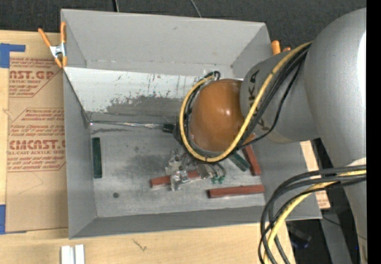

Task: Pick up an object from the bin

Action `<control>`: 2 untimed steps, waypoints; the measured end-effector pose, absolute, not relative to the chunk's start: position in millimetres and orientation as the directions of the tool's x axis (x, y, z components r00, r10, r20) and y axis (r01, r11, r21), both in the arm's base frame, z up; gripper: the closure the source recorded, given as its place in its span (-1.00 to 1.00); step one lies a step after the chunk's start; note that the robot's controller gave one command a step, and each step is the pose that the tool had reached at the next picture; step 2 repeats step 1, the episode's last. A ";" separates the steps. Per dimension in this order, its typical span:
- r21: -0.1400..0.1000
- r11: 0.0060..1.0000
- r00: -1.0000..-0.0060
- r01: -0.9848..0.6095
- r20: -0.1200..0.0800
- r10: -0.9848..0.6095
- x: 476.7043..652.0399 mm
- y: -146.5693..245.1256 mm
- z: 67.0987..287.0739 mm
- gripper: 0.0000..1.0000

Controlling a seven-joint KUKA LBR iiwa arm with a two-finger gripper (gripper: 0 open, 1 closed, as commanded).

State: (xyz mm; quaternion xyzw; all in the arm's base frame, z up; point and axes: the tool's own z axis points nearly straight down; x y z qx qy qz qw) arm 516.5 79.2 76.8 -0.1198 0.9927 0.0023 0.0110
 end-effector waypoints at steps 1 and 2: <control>0.001 0.961 -0.961 -0.277 -0.003 -0.277 517.2 93.5 211.2 1.00; 0.001 0.961 -0.961 -0.277 -0.003 -0.277 517.2 93.5 211.2 1.00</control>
Offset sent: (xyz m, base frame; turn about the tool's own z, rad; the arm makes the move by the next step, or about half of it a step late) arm 0.0000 0.0000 0.0000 0.0000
